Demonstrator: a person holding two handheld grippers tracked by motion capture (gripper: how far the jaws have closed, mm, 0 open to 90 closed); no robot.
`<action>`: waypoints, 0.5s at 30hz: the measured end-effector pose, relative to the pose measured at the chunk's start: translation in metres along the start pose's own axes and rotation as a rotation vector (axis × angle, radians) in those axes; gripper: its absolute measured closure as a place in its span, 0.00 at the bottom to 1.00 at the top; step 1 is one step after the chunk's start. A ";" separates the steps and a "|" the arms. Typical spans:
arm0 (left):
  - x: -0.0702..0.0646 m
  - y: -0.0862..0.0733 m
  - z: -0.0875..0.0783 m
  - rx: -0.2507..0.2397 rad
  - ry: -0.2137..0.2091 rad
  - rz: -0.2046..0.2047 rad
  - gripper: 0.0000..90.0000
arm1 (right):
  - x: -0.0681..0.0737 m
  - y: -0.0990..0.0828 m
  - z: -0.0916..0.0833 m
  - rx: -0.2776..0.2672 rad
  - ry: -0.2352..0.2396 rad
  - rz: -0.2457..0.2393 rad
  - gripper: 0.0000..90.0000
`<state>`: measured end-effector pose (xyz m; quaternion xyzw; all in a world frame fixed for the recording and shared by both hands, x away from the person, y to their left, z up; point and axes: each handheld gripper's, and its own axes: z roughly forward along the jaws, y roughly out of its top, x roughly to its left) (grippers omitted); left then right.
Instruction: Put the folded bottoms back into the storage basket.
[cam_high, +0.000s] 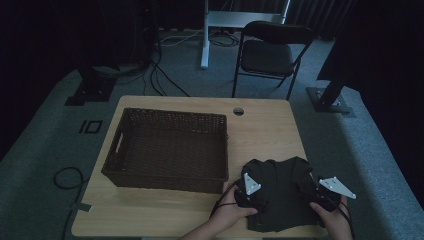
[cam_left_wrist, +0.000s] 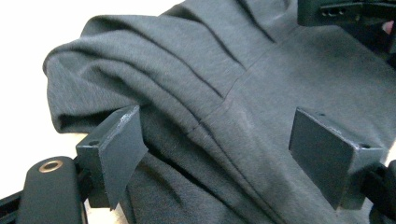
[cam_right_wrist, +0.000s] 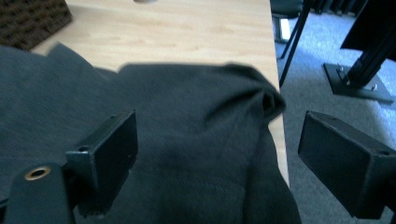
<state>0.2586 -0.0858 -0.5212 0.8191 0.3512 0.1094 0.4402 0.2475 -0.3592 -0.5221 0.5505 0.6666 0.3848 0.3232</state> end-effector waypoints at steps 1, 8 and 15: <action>0.001 -0.002 0.004 0.015 -0.004 -0.020 0.20 | -0.001 -0.002 0.002 0.008 0.002 0.006 0.13; 0.004 -0.009 0.012 0.039 0.015 -0.052 0.20 | -0.005 -0.011 0.013 0.083 0.018 0.032 0.13; 0.000 -0.015 0.022 0.031 -0.004 -0.012 0.13 | -0.006 -0.013 0.020 0.136 0.043 0.048 0.13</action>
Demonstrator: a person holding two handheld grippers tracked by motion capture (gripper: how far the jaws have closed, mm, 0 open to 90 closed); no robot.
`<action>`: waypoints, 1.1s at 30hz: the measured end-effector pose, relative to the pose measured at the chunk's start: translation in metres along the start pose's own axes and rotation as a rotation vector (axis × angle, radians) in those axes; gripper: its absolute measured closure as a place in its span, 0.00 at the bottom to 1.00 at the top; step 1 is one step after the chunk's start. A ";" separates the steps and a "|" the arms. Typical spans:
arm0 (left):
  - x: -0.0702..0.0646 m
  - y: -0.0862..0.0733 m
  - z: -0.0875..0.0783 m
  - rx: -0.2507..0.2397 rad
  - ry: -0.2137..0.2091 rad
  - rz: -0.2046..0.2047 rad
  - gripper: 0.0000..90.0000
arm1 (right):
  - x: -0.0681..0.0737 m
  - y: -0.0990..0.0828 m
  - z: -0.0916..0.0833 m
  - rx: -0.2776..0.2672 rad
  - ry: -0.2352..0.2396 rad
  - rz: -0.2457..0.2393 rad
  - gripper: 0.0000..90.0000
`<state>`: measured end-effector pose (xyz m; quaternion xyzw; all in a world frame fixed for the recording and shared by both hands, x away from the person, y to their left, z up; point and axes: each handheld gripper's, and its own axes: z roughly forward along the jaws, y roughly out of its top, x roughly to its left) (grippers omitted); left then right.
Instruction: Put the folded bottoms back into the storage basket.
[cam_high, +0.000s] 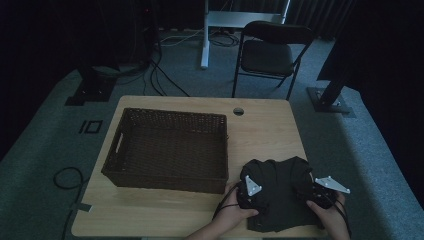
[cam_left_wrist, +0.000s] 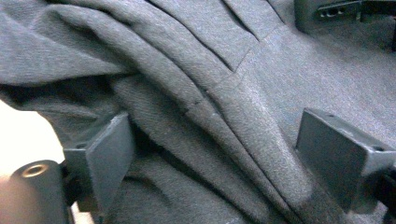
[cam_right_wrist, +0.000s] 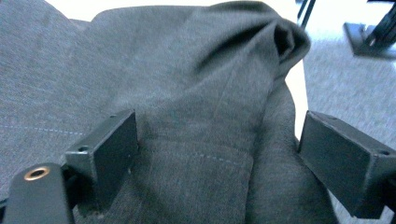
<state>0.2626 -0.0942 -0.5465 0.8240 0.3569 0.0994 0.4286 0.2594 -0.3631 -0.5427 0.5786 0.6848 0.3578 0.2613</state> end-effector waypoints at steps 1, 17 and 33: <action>0.000 0.000 0.000 0.000 0.000 0.000 0.12 | 0.000 0.000 0.000 0.000 0.000 0.000 0.13; -0.001 0.006 0.012 0.003 -0.006 -0.073 0.11 | -0.011 0.001 0.012 0.039 0.078 0.029 0.11; -0.006 0.021 0.019 -0.002 -0.012 0.029 0.79 | -0.004 0.009 0.004 0.122 0.149 0.152 0.62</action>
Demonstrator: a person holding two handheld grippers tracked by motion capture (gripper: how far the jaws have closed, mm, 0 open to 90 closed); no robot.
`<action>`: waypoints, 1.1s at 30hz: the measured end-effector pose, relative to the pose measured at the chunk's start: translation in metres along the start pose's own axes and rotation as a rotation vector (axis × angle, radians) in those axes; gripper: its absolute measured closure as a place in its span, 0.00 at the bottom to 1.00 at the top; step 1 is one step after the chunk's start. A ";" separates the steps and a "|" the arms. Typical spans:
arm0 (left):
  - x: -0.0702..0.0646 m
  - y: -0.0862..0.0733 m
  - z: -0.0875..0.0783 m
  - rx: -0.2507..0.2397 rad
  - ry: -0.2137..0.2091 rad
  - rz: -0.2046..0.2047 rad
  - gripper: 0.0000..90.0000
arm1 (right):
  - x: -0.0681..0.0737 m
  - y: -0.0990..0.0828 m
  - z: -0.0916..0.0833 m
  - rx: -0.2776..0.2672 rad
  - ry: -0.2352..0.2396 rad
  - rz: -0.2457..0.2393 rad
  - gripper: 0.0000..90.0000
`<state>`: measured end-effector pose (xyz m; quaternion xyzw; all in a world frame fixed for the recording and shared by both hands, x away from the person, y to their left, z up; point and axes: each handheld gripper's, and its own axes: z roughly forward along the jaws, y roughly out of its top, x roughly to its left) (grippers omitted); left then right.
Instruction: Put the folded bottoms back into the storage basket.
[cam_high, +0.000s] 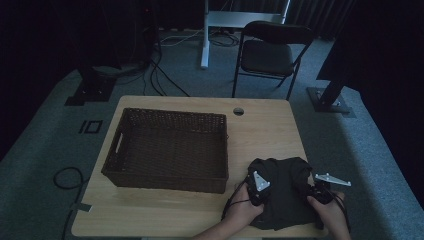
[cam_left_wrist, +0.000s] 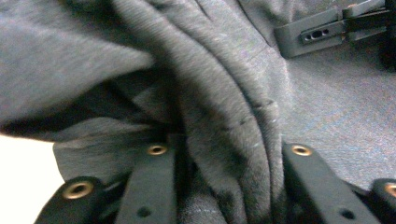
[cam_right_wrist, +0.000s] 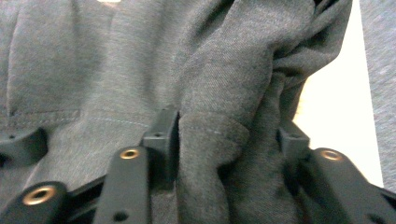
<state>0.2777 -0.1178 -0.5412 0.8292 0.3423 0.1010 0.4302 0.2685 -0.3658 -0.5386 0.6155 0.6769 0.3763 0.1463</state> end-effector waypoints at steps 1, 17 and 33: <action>0.001 0.001 0.000 0.000 -0.007 -0.012 0.81 | 0.001 -0.001 -0.003 -0.011 -0.003 0.021 0.64; 0.007 0.026 -0.017 -0.015 -0.094 -0.036 0.85 | 0.015 0.011 -0.034 -0.087 -0.003 0.030 0.69; 0.008 0.067 -0.053 -0.056 -0.078 0.030 0.86 | 0.034 0.040 -0.062 -0.177 0.009 0.005 0.71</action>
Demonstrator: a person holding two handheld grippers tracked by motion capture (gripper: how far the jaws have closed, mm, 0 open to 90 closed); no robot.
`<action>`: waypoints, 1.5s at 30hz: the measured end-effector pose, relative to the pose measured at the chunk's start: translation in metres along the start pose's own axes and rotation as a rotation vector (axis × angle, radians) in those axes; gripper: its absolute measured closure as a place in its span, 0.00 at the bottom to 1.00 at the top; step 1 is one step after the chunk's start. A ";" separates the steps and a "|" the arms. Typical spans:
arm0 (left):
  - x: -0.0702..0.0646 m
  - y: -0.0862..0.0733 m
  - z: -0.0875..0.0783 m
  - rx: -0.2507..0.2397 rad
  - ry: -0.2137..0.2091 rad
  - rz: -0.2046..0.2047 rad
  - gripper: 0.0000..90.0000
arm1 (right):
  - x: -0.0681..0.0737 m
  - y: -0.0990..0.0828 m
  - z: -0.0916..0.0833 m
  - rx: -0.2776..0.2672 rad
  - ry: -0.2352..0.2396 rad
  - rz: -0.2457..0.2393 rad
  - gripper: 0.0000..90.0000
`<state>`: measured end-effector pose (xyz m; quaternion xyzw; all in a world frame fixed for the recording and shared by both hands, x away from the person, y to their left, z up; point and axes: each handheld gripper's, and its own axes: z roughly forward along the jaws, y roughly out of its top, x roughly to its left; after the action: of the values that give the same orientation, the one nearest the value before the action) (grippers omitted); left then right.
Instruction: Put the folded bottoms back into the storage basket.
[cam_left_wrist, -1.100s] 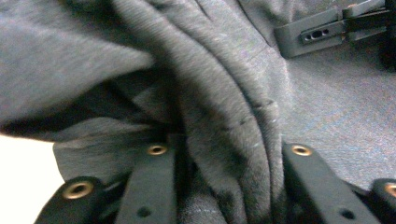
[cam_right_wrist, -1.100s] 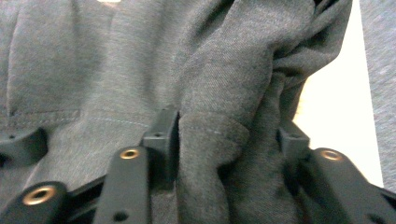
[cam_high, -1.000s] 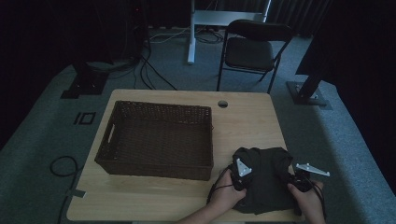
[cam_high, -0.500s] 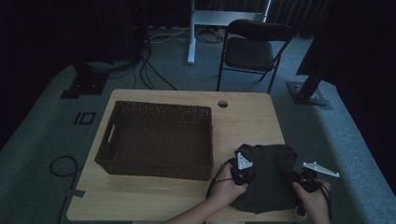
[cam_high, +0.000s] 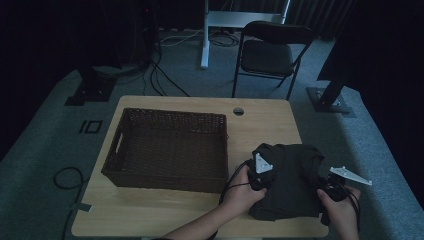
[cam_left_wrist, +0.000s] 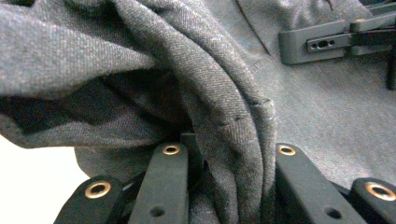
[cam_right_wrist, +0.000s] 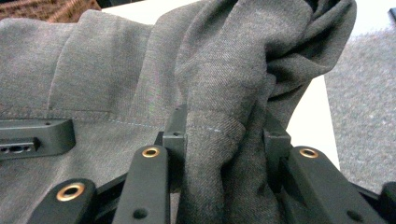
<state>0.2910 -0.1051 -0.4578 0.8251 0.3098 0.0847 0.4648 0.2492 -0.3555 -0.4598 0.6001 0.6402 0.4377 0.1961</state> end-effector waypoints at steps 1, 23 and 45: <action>0.000 0.000 0.000 0.000 0.000 0.000 0.86 | 0.000 0.000 0.000 0.000 0.000 0.000 0.71; 0.020 0.049 -0.049 -0.069 0.001 0.013 0.86 | 0.033 0.055 -0.016 -0.093 0.044 -0.035 0.71; 0.064 0.081 -0.124 -0.170 0.039 0.031 0.86 | 0.097 0.114 -0.007 -0.181 0.138 -0.101 0.71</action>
<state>0.3237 -0.0091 -0.3322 0.7857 0.2975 0.1340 0.5256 0.2925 -0.2786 -0.3392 0.5156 0.6395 0.5233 0.2268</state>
